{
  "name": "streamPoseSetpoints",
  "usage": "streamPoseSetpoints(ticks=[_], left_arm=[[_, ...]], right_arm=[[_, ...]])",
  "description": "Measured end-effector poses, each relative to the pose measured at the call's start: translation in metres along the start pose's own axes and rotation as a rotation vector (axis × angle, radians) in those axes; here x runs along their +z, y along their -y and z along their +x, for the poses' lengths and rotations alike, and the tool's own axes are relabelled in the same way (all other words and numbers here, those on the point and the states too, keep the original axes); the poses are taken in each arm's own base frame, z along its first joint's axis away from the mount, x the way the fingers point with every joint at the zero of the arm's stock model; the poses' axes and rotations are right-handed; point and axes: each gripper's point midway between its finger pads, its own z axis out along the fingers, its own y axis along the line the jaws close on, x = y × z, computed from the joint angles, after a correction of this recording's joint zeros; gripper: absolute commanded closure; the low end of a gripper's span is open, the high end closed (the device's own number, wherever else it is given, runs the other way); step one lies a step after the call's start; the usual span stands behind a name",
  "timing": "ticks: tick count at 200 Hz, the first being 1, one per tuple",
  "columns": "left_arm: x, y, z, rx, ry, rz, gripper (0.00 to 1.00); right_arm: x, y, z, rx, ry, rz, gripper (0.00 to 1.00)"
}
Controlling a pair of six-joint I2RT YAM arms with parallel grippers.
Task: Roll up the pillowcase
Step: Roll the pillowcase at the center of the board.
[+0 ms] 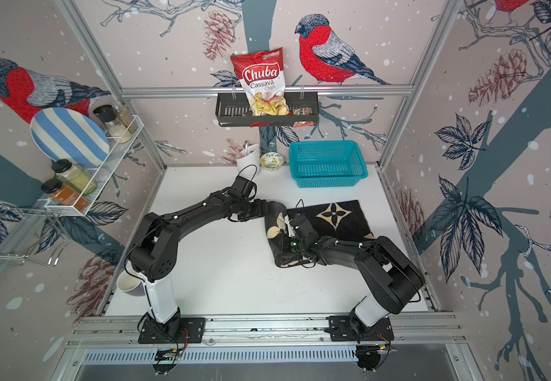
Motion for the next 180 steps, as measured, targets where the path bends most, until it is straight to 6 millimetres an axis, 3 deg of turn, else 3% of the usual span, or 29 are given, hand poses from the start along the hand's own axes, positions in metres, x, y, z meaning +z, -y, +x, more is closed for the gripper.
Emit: streamPoseSetpoints(ticks=[22, 34, 50, 60, 72, 121, 156, 180], left_arm=[[0.017, 0.021, 0.009, 0.029, -0.029, 0.043, 0.22], [0.028, 0.024, 0.011, 0.034, -0.044, 0.044, 0.26], [0.044, 0.025, 0.016, 0.03, -0.067, 0.037, 0.3], [0.05, 0.026, 0.018, 0.026, -0.075, 0.036, 0.3], [0.055, 0.028, 0.02, 0.027, -0.083, 0.048, 0.31], [0.057, 0.029, 0.022, 0.026, -0.085, 0.052, 0.31], [0.057, 0.029, 0.022, 0.026, -0.085, 0.052, 0.32], [0.057, 0.029, 0.022, 0.025, -0.084, 0.052, 0.32]], right_arm=[[-0.008, 0.006, -0.005, 0.07, -0.014, -0.093, 0.94], [-0.011, 0.009, -0.007, 0.095, -0.023, -0.125, 0.83], [-0.015, 0.012, -0.01, 0.117, -0.031, -0.145, 0.48], [-0.017, 0.015, -0.011, 0.124, -0.033, -0.142, 0.33], [-0.02, 0.017, -0.013, 0.129, -0.029, -0.122, 0.01], [-0.045, 0.023, -0.037, 0.064, 0.072, 0.076, 0.0], [-0.056, -0.004, -0.046, -0.117, 0.16, 0.325, 0.0], [-0.052, -0.018, -0.036, -0.253, 0.185, 0.505, 0.0]])
